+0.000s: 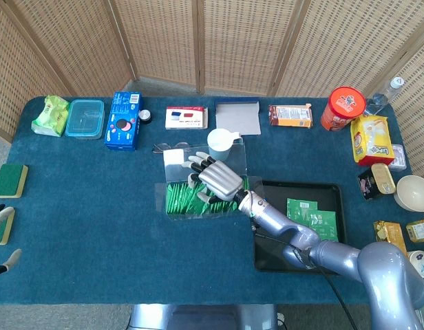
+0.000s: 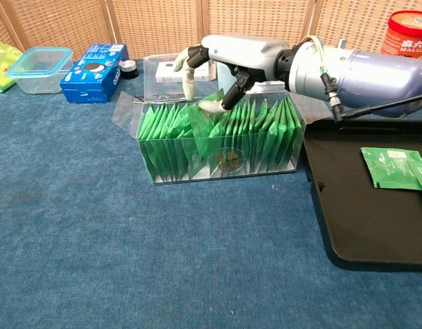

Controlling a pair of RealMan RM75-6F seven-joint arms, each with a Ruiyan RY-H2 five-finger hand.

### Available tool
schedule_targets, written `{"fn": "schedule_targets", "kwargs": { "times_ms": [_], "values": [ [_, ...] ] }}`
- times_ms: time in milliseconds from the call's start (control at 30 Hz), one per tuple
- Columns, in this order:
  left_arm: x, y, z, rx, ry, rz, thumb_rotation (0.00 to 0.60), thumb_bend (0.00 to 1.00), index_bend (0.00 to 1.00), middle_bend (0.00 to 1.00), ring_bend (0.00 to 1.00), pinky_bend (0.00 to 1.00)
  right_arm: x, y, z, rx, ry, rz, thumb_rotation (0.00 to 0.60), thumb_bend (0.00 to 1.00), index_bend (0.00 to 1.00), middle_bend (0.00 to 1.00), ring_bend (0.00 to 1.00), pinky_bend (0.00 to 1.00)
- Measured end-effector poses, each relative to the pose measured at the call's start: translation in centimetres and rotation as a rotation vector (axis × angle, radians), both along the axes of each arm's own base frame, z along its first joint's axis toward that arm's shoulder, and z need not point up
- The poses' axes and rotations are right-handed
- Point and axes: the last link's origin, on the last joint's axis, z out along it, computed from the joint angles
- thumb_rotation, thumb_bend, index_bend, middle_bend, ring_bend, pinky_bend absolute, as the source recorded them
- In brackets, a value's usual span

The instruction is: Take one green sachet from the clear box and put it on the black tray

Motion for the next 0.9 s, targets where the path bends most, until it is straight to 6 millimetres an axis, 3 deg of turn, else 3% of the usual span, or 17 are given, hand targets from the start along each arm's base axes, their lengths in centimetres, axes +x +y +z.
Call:
{"fn": "schedule_targets", "kwargs": {
  "times_ms": [233,667,900],
  "values": [
    [0.13,0.04,-0.01,0.002,-0.001,-0.006,0.600,0.24,0.13,0.12,0.11,0.24,-0.26,0.09,0.31,-0.002,-0.003,-0.004,0.600,0.47,0.48,0.19,0.11,0.08],
    [0.09,0.04,0.23,0.011,0.001,-0.007,0.600,0.24,0.13,0.12,0.11,0.24,-0.30,0.16,0.40,-0.003,-0.017,-0.014,0.600,0.47,0.72,0.25,0.16,0.09],
    [0.03,-0.01,0.21,0.011,-0.002,-0.007,0.600,0.24,0.13,0.12,0.11,0.24,-0.31,0.02,0.84,-0.009,-0.030,-0.024,0.600,0.48,0.78,0.27,0.18,0.10]
  ]
}}
